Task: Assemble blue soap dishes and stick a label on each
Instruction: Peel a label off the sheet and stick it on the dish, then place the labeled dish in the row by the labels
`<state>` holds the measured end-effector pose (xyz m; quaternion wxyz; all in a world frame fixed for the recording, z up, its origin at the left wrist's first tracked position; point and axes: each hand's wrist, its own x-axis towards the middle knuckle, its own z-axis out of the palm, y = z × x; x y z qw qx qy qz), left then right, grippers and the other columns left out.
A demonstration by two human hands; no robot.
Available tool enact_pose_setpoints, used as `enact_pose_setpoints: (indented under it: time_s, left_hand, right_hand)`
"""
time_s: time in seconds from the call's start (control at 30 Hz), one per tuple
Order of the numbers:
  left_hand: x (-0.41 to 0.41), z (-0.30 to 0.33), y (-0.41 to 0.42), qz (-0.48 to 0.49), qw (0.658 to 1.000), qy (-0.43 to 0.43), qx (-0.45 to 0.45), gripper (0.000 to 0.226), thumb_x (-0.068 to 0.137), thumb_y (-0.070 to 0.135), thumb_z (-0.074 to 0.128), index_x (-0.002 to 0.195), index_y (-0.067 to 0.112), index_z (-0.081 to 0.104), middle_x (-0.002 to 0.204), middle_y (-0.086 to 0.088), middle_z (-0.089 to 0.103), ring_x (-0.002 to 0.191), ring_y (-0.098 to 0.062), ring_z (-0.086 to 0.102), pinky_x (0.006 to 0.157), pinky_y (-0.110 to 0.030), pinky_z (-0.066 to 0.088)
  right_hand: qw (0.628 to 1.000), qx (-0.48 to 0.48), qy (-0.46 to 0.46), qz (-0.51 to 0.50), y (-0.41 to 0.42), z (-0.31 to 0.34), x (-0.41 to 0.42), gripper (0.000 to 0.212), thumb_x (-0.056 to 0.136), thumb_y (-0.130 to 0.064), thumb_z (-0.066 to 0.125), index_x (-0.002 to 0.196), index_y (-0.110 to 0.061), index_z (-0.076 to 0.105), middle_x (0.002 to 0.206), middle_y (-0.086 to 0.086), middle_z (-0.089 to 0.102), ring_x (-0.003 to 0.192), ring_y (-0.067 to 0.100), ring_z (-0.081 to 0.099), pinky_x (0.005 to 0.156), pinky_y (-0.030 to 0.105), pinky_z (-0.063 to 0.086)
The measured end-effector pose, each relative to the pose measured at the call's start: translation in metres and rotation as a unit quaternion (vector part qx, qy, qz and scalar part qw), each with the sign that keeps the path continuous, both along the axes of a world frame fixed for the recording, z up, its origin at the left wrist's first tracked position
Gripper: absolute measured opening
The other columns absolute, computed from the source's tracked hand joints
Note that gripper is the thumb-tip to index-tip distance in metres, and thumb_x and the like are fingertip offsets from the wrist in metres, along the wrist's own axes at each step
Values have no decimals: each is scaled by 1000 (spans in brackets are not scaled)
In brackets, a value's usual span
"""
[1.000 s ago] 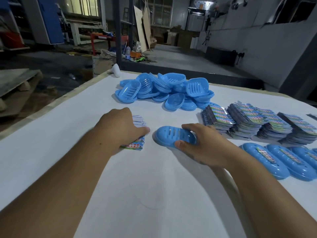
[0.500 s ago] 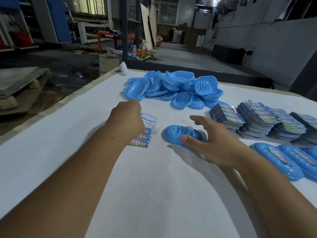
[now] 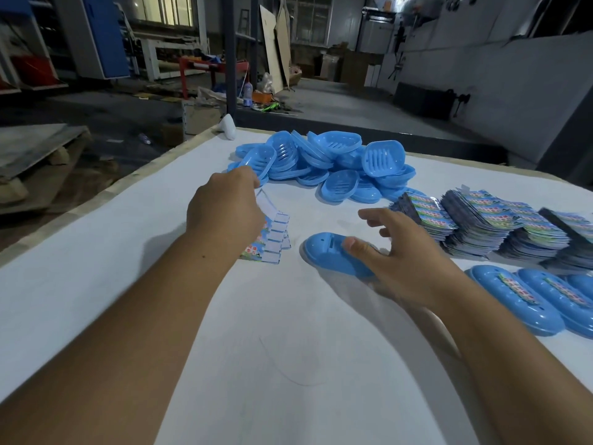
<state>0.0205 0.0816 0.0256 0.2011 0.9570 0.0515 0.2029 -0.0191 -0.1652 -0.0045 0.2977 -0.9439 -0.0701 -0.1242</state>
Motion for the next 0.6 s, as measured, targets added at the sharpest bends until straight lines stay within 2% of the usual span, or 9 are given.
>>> enact_pose_setpoints:
  time_s: [0.07, 0.13, 0.2, 0.3, 0.37, 0.47, 0.6]
  left_hand:
    - [-2, 5, -5, -58, 986, -8, -159, 34, 85, 22, 79, 111, 36, 61, 99, 5, 72, 87, -14, 67, 71, -32, 55]
    - [-8, 11, -15, -137, 928, 12, -346, 32, 80, 21, 86, 99, 35, 64, 90, 8, 75, 78, -9, 73, 67, -30, 60]
    - [-13, 12, -27, -183, 881, 41, -435, 32, 78, 18, 88, 97, 31, 65, 89, 4, 77, 71, -7, 75, 56, -22, 58]
    - [-14, 8, -38, -199, 868, 61, -450, 32, 78, 21, 88, 99, 32, 66, 97, 4, 77, 72, -5, 75, 53, -18, 56]
    - [-14, 5, -40, -201, 868, 67, -449, 33, 78, 23, 87, 101, 33, 66, 103, 4, 75, 70, 0, 73, 47, -10, 48]
    - [-13, 4, -40, -203, 868, 74, -447, 27, 83, 22, 83, 103, 31, 67, 100, 3, 76, 68, 0, 73, 44, -7, 43]
    - [-13, 4, -39, -187, 889, 68, -412, 25, 86, 23, 77, 107, 33, 69, 91, 8, 76, 71, 1, 72, 48, -12, 44]
  right_hand:
    - [997, 73, -27, -4, 5, 3, 2, 49, 87, -55, 67, 131, -35, 60, 120, -17, 63, 106, 6, 60, 94, 36, 52]
    - [984, 178, -21, 11, 10, 6, 2, 39, 89, -41, 74, 126, -32, 65, 105, -16, 72, 96, 5, 68, 87, 33, 57]
    - [964, 263, 6, 38, 15, 9, 2, 38, 89, -34, 77, 124, -30, 64, 95, -13, 77, 87, 7, 73, 80, 31, 59]
    - [941, 331, 30, 61, 19, 11, 2, 33, 89, -22, 77, 118, -31, 62, 85, -5, 79, 73, 8, 73, 67, 25, 59]
    - [937, 347, 18, 46, 17, 13, 2, 29, 91, -17, 75, 115, -28, 64, 78, -4, 78, 66, 6, 71, 62, 21, 58]
    - [945, 327, 10, 20, 14, 15, 3, 25, 92, -17, 74, 112, -28, 64, 75, -5, 77, 64, 3, 69, 65, 22, 58]
    - [952, 305, -1, 0, 13, 14, 4, 24, 92, -19, 74, 109, -29, 62, 75, -4, 77, 64, 3, 67, 67, 25, 52]
